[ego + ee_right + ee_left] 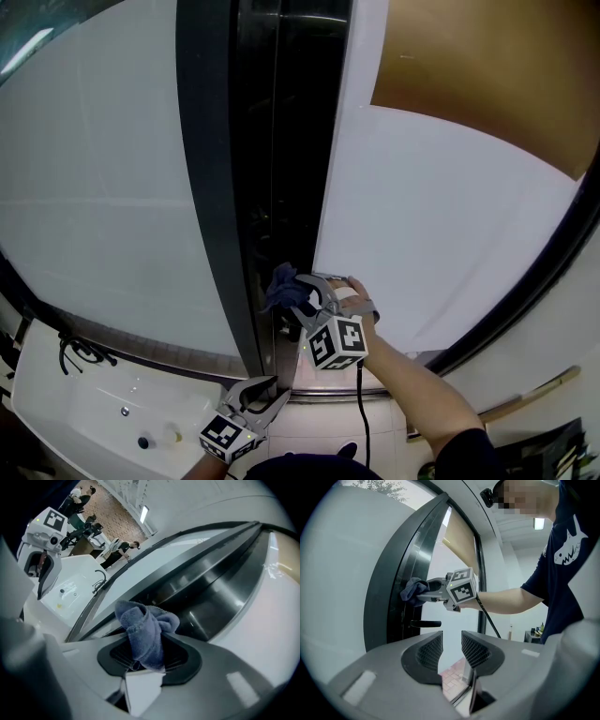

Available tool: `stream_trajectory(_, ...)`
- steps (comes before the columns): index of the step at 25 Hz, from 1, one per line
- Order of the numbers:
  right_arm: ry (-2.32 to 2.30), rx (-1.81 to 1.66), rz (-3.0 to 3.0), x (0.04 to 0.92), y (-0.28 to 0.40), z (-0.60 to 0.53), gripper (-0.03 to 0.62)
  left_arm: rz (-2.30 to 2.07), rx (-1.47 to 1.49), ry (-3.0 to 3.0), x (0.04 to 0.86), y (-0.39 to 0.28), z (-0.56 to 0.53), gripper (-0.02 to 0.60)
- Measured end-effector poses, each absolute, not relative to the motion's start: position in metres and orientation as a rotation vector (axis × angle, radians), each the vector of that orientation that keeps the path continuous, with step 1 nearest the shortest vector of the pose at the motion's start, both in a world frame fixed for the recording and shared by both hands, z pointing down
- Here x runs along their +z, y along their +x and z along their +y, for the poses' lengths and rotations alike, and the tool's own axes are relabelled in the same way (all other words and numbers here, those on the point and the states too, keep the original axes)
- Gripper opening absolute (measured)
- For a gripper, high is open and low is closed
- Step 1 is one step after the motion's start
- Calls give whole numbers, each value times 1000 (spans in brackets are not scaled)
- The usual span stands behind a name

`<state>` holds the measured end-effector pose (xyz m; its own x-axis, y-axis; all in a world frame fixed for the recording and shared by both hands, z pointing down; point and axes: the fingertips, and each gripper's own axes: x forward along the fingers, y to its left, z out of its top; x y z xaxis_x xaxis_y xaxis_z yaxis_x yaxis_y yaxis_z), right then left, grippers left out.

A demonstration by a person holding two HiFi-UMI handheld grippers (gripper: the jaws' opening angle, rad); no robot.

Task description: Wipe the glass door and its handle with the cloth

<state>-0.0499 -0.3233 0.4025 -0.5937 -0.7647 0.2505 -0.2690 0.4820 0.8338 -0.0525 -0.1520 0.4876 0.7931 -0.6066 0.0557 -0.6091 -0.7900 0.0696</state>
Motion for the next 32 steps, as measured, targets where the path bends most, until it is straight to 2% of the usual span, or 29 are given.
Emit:
stream_trajectory(16,797,-1059,-1892,441,-13,-325,146,-999,50,2895,486,-51,-136,120)
stream_trajectory(32,1027,-887,-1734,440,150,-330,146,-914,61,2923,488,-29,-137,118)
